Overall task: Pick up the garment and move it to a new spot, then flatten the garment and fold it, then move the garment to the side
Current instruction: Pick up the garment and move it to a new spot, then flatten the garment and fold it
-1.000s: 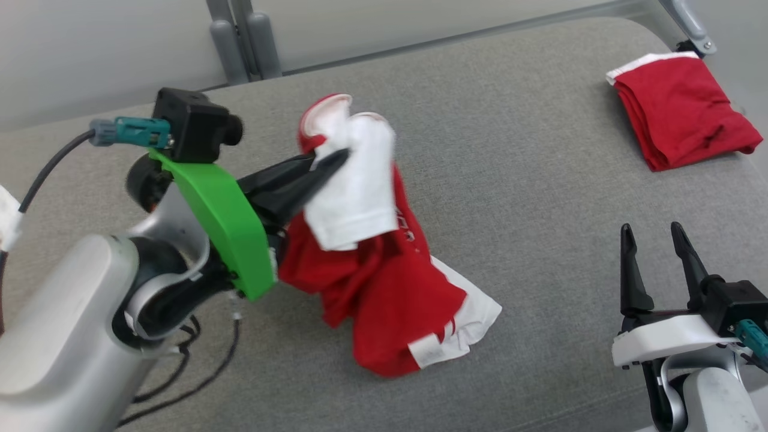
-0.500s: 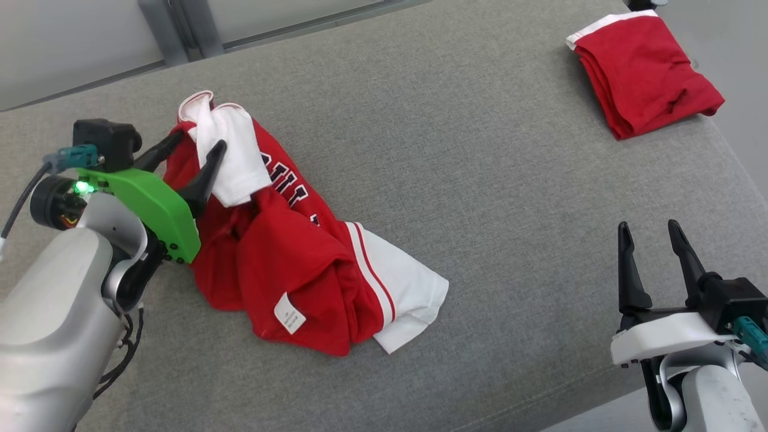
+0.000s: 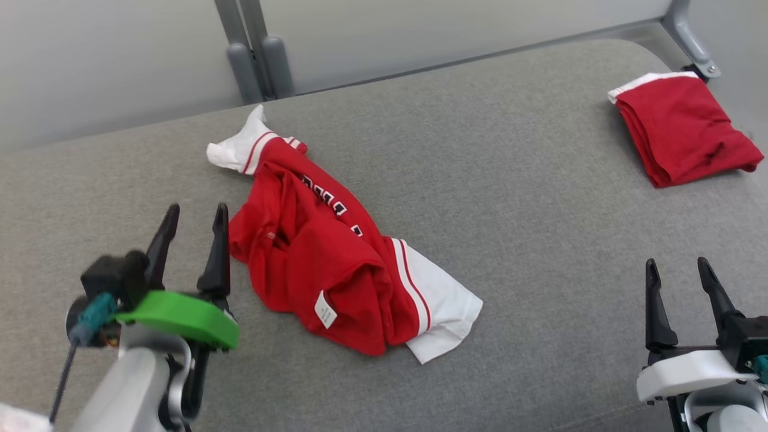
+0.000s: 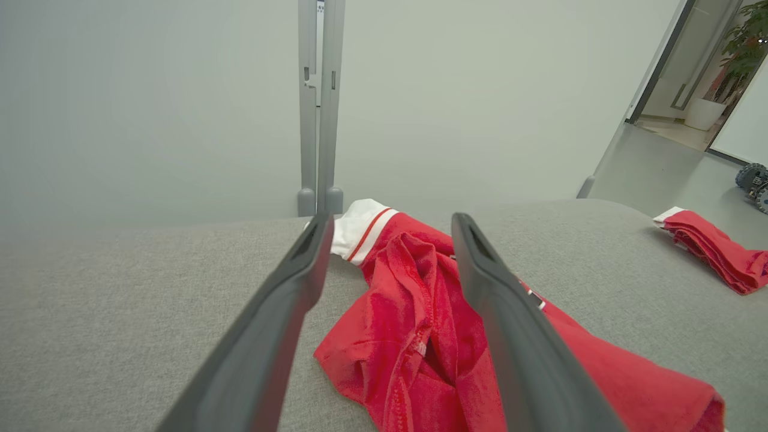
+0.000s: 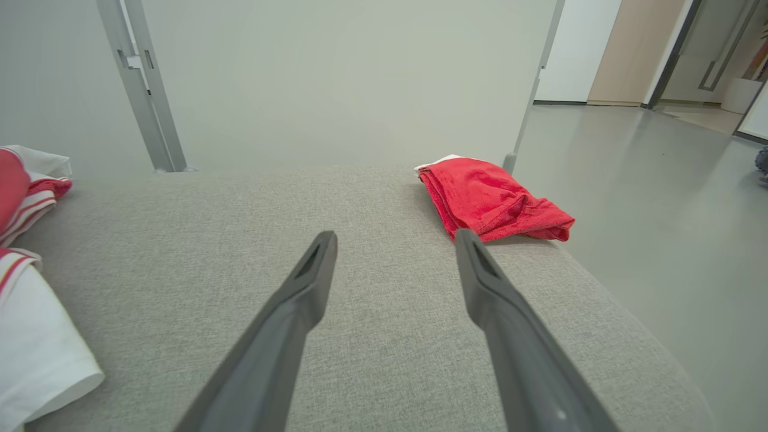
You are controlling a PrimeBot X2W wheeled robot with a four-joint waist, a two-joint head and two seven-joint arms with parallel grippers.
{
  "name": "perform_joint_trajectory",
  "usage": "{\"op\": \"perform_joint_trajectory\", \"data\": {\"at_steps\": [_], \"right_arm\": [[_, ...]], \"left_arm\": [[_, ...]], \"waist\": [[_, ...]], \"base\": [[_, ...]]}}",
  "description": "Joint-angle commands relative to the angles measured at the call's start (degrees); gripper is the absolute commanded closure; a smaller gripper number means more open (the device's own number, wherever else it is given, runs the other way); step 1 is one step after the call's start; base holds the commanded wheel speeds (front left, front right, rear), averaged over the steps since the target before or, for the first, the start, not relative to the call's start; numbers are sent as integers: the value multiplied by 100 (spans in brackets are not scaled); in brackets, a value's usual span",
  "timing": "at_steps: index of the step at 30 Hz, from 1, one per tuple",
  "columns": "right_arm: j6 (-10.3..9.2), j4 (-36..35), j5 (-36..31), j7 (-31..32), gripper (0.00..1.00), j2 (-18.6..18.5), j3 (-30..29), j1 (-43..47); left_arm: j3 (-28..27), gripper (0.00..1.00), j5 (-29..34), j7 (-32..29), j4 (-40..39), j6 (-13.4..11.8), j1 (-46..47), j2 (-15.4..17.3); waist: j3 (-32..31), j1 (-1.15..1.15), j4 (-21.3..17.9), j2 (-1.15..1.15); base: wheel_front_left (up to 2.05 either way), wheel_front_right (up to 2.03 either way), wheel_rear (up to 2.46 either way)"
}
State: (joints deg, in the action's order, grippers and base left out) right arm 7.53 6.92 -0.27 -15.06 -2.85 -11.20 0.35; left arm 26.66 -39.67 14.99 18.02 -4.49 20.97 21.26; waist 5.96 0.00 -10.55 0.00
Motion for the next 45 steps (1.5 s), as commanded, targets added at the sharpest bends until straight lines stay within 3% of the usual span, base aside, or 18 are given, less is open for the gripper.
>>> {"op": "perform_joint_trajectory", "data": {"at_steps": [1, 5, 9, 16, 21, 28, 39, 45], "right_arm": [[-8, -61, -51, -15, 0, -13, -65, 135], [-8, -151, -119, -15, 0, -10, -198, 298], [-8, -160, -167, -15, 0, -9, -300, 457], [-8, 21, -174, -15, 0, -10, -344, 676], [-8, 185, -183, -15, 0, -12, -276, 744], [-8, 245, -101, -15, 0, -12, -142, 722], [-8, 239, -76, -15, 0, -11, -67, 572], [-8, 152, -175, -15, 0, -10, 54, 395]], "left_arm": [[-162, 0, 175, 17, -269, -129, -479, -95], [-592, 0, 745, 18, -936, -246, -1473, -358], [-828, 0, 1324, 20, -1181, -150, -2190, -633], [-1486, 0, 1853, 20, -1321, 407, -3095, -1284], [-1991, 0, 2314, 19, -1270, 782, -3378, -1553], [-2341, 0, 2591, 20, -1170, 1065, -3319, -1741], [-2431, 0, 2774, 15, -1220, 1187, -3116, -1817], [-1566, 0, 2875, 14, -1134, 1204, -2502, -1831]], "waist": [[-488, 0, 516, 0], [-632, 0, 822, 0], [-768, 0, 1091, 0], [-961, 0, 1438, 0], [-1022, 0, 1558, 0], [-992, 0, 1523, 0], [-835, 0, 1177, 0], [-569, 0, 884, 0]], "base": [[0, 0, 0], [0, 0, 0], [0, 0, 0], [0, 0, 0], [0, 0, 0], [0, 0, 0], [0, 0, 0], [0, 0, 0]]}}
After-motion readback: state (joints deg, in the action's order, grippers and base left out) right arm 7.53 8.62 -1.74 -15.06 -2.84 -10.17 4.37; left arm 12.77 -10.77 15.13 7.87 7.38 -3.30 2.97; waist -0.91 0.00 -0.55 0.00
